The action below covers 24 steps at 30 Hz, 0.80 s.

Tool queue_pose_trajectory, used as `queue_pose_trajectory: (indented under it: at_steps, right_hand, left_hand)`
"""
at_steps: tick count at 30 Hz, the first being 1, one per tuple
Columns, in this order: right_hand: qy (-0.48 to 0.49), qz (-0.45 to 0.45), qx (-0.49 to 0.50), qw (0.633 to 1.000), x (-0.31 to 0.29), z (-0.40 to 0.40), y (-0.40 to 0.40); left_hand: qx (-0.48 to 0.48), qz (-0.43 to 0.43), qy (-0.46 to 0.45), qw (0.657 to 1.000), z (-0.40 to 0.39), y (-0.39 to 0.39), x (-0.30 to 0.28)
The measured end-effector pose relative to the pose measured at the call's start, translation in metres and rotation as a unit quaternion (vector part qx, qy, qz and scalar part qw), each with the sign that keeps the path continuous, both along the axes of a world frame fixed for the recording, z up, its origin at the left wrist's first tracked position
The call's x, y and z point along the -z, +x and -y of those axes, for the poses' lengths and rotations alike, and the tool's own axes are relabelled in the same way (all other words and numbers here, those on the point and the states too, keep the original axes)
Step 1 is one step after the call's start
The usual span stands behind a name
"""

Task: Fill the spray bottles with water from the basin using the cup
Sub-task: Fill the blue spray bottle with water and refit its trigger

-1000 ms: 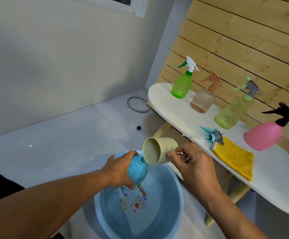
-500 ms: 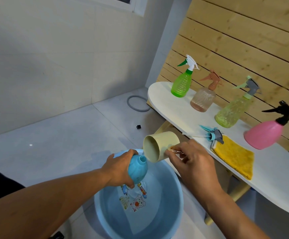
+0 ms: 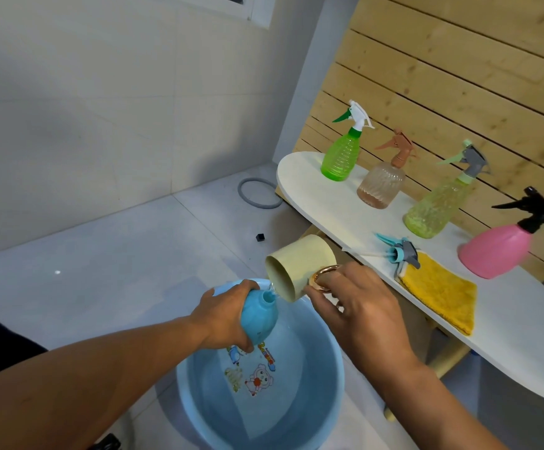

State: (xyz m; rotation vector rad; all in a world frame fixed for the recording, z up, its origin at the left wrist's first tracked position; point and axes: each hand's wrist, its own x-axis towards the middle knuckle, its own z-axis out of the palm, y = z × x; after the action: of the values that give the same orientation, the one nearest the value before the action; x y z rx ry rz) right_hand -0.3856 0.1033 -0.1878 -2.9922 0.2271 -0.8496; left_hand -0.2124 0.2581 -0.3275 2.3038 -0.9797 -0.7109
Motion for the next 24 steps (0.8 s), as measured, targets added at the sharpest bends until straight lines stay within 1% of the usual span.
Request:
queue_pose_trajectory:
  at_steps: [5,8,10,12,15,17,21,24]
  right_hand:
    - [-0.052,0.008,-0.021,0.998,-0.001,-0.003,-0.001]
    - [-0.050,0.008,-0.021,0.999,0.000,-0.004,0.000]
    - [0.006,0.004,0.017,1.000,0.003,-0.004,0.003]
    - [0.111,-0.004,0.086,0.990,0.007,-0.004,0.006]
    - [0.282,-0.023,0.162,0.945,0.019,0.003,0.010]
    - [0.354,-0.027,0.184,0.917,0.030,0.011,0.014]
    - [0.445,-0.054,0.220,0.867,0.065,0.032,0.026]
    - [0.454,-0.099,0.251,0.849,0.098,0.045,0.036]
  left_hand:
    - [0.006,-0.002,-0.003,1.000,-0.001,0.000,-0.001]
    - [0.006,-0.010,-0.003,1.000,0.000,-0.002,-0.003]
    - [0.001,-0.021,-0.007,1.000,0.000,-0.001,-0.005]
    - [-0.008,-0.035,-0.010,0.999,-0.001,0.000,-0.006]
    - [-0.024,-0.055,-0.019,0.998,-0.004,0.003,-0.006]
    - [-0.030,-0.060,-0.019,0.998,-0.004,0.004,-0.006]
    - [-0.035,-0.062,-0.020,0.997,-0.006,0.006,-0.004]
    - [-0.047,-0.067,-0.032,0.996,-0.005,0.007,-0.003]
